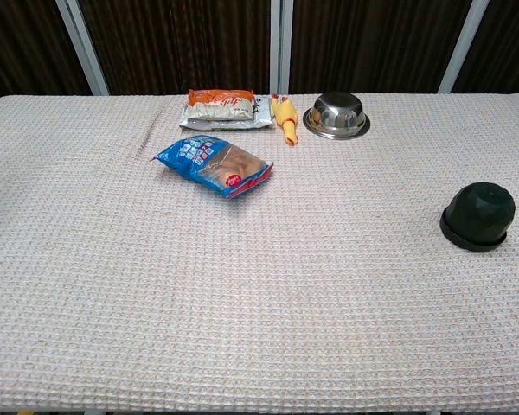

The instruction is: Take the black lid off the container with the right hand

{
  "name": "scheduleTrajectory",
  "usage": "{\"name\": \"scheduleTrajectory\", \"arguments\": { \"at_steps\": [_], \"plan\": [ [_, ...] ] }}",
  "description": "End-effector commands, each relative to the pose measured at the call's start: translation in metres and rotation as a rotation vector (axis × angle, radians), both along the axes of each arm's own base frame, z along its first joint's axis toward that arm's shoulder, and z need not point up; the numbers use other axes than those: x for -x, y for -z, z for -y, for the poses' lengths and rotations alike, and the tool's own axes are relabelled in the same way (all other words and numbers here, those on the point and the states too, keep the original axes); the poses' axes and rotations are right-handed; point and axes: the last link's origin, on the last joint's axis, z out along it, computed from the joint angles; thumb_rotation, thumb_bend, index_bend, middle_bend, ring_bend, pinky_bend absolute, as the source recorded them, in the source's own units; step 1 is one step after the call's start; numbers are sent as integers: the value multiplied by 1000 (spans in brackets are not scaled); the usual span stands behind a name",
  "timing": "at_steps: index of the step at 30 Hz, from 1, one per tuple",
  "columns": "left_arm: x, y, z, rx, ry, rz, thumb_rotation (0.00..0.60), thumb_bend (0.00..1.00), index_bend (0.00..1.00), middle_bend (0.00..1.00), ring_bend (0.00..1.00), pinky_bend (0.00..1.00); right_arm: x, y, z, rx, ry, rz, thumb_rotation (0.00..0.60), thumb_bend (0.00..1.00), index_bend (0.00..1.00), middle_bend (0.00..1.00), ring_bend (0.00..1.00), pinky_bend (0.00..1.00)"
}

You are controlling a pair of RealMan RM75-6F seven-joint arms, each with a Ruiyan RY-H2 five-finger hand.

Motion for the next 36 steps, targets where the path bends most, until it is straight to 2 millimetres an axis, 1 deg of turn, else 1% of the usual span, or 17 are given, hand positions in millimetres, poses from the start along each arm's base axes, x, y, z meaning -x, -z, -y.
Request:
{"name": "scheduleTrajectory", "arguments": {
  "at_steps": [1,9,14,20,24,29,32,36],
  "plan": [
    [0,0,0,1,0,0,600,86,158,83,0,146,0,0,0,-1,-1,0,600,84,6,44,0,0],
    [-1,0,-1,-2,-1,2,600,86,158,83,0,146,5,4,0,-16,22,5,600,85,6,46,0,0],
    [-2,-2,0,0,0,-3,600,86,158,83,0,146,9,10,8,-21,20,34,600,81,5,73,0,0],
    [-2,-3,3,0,-4,-3,600,85,157,83,0,146,22,30,18,-95,51,51,600,63,5,92,0,0],
    [1,-1,2,2,-7,-8,600,86,158,83,0,146,25,42,28,-155,62,22,600,36,5,87,0,0],
    [3,1,2,0,-9,-3,600,86,157,83,0,146,18,59,44,-199,82,131,600,4,3,79,0,0],
    [5,0,2,3,-16,-5,600,86,158,83,0,146,13,69,53,-188,68,212,600,0,0,63,0,0],
    [7,-2,2,-2,-13,-11,600,86,157,83,0,146,12,78,61,-218,66,219,600,0,0,60,0,0]
  ]
}}
